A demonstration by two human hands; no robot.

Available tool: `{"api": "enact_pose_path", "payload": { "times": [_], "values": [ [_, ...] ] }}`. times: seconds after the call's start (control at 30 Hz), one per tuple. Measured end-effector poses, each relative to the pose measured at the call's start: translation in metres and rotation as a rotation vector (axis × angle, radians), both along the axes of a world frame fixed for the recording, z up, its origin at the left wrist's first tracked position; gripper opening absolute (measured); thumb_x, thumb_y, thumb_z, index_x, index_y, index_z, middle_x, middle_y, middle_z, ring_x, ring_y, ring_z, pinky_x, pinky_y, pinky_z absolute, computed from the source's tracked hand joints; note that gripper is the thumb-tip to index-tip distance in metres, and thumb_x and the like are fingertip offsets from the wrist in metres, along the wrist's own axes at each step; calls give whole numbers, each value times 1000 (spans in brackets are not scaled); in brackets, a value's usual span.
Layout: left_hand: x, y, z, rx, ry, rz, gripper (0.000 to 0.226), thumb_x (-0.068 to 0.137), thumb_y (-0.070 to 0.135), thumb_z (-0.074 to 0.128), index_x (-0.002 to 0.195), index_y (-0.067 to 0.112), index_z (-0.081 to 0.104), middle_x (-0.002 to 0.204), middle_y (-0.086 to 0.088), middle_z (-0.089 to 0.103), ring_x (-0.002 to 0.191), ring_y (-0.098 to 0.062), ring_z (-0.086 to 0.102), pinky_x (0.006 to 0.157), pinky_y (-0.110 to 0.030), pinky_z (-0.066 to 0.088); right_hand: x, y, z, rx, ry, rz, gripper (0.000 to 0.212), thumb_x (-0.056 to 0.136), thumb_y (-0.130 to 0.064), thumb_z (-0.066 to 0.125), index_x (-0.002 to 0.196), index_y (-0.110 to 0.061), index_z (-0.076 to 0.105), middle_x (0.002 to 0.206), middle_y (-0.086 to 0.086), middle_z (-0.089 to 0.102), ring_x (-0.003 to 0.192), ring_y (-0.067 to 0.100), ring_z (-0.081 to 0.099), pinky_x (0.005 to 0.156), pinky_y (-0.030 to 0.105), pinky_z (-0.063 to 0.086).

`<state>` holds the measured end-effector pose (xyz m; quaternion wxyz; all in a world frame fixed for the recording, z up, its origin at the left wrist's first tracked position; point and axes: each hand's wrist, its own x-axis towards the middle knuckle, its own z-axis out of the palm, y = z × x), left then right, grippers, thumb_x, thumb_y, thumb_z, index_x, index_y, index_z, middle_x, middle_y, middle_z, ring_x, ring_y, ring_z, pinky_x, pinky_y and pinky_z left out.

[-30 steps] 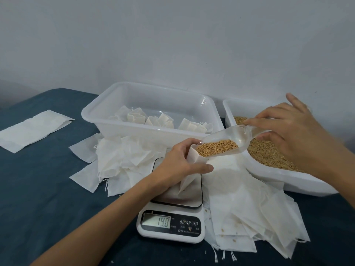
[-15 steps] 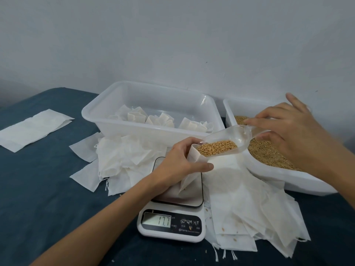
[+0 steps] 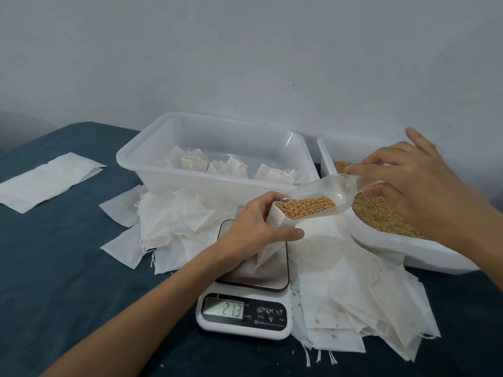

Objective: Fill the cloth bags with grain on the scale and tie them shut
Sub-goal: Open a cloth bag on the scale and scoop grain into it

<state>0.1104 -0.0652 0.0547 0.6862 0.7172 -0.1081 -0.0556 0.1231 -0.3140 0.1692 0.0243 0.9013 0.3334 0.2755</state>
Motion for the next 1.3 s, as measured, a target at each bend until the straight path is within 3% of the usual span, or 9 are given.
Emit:
{"api": "enact_pose_path", "payload": {
  "times": [0.17, 0.33, 0.57, 0.77, 0.93, 1.03, 1.13, 1.3],
  "values": [
    [1, 0, -1, 0, -14, -13, 50, 81, 3, 87, 120, 21, 64, 119, -8, 75, 97, -16, 69, 101, -47, 54, 0, 0, -1, -1, -3, 2, 38, 73, 8, 81, 109, -4, 76, 93, 15, 71, 90, 43, 67, 111, 70, 23],
    [0, 0, 0, 1, -13, -15, 53, 81, 3, 87, 125, 16, 62, 122, -8, 74, 103, -19, 69, 104, -49, 54, 0, -1, -1, -10, 1, -5, 38, 74, 7, 81, 109, -5, 76, 94, 14, 71, 91, 42, 66, 111, 70, 23],
    [-1, 1, 1, 10, -18, -16, 51, 81, 6, 88, 123, 20, 63, 119, -5, 75, 100, -16, 71, 99, -41, 55, -1, 1, 0, -5, 11, -14, 37, 75, 6, 80, 110, -6, 77, 95, 13, 71, 92, 42, 65, 113, 69, 22],
    [0, 1, 0, 13, -17, 1, 53, 81, 7, 89, 125, 19, 63, 120, -10, 74, 111, -32, 69, 102, -46, 53, -3, 3, 1, 0, 25, -24, 37, 75, 7, 81, 110, -4, 76, 94, 14, 71, 93, 43, 65, 113, 69, 21],
    [0, 1, 0, 9, -15, -6, 52, 81, 7, 88, 125, 19, 63, 118, -7, 75, 98, -17, 70, 93, -34, 55, -3, 2, 2, -5, 33, -38, 37, 76, 5, 80, 111, -5, 76, 96, 14, 71, 94, 42, 65, 114, 69, 20],
    [0, 1, 0, 8, -18, -3, 51, 81, 8, 88, 125, 19, 63, 119, -7, 74, 100, -18, 69, 94, -37, 55, -3, 1, 2, -11, 25, -38, 37, 76, 4, 80, 111, -5, 76, 95, 14, 71, 94, 42, 65, 114, 69, 21],
    [0, 1, 1, 4, -20, -6, 51, 81, 7, 88, 124, 19, 63, 115, -3, 74, 95, -13, 69, 88, -29, 55, -3, 0, 2, -13, 17, -41, 37, 77, 4, 79, 112, -6, 76, 96, 13, 71, 95, 42, 65, 115, 68, 20],
    [1, 1, 1, 0, -18, -3, 52, 81, 6, 87, 126, 19, 63, 120, -6, 74, 101, -19, 71, 94, -36, 57, -2, 1, 2, -12, 8, -38, 37, 77, 6, 79, 112, -6, 76, 96, 14, 71, 95, 43, 65, 114, 68, 20]
  ]
}}
